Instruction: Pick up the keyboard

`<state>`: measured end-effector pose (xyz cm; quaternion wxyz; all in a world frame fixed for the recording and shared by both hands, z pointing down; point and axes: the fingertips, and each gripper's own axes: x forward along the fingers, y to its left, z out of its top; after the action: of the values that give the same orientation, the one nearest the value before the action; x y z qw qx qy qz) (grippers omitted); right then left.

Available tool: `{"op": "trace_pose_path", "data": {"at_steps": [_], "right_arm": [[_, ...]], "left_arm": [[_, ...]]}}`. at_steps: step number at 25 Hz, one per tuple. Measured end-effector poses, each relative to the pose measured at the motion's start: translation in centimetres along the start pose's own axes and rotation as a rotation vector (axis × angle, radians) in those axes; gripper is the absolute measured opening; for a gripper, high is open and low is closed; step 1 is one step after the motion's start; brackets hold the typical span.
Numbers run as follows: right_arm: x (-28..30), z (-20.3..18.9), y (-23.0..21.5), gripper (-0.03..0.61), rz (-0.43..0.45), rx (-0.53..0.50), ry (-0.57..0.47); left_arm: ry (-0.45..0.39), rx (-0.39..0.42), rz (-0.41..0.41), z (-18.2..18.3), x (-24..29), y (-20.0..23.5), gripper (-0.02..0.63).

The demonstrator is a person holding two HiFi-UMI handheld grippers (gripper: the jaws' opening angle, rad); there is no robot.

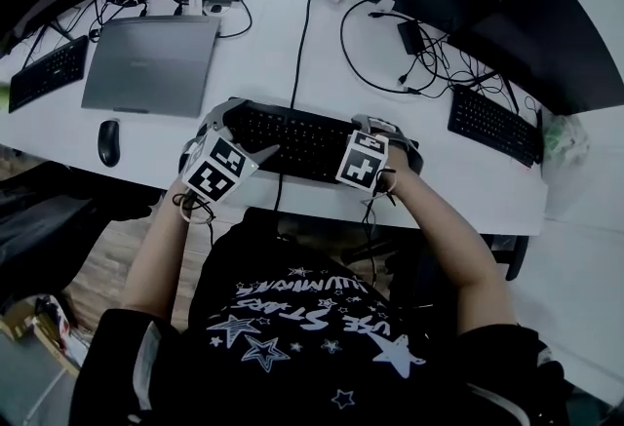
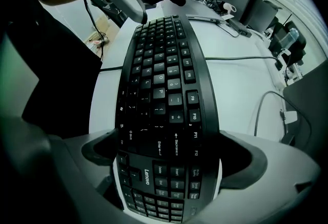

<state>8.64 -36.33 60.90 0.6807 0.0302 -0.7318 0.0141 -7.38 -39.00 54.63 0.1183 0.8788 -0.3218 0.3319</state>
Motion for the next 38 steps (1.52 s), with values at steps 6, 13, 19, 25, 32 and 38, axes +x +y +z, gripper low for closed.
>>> {"op": "trace_pose_path", "data": {"at_steps": [6,13,19,25,32,38], "right_arm": [[-1.5,0.3,0.6,0.575,-0.202,-0.015,-0.023],[-3.0,0.1,1.5,0.575,-0.408,-0.052,-0.06],[-3.9,0.0,2.5,0.575,-0.604,-0.096,-0.093],[-4.7,0.0,3.4,0.575,-0.787,-0.14,-0.113],[-5.5,0.1,4.4,0.575,-0.922,-0.18,-0.134],[-6.0,0.1,4.8,0.574,-0.993,-0.187,-0.124]], "left_arm": [[0.021,0.16,0.001,1.7,0.0,-0.9,0.417],[0.107,0.404,-0.069,3.8,0.5,-3.7,0.417],[0.262,0.558,-0.198,2.9,0.9,-6.1,0.417],[0.454,0.698,-0.329,0.4,1.3,-7.9,0.417],[0.564,0.754,-0.438,-1.4,1.6,-9.7,0.417],[0.664,0.814,-0.425,-2.8,1.6,-9.8,0.342]]}}
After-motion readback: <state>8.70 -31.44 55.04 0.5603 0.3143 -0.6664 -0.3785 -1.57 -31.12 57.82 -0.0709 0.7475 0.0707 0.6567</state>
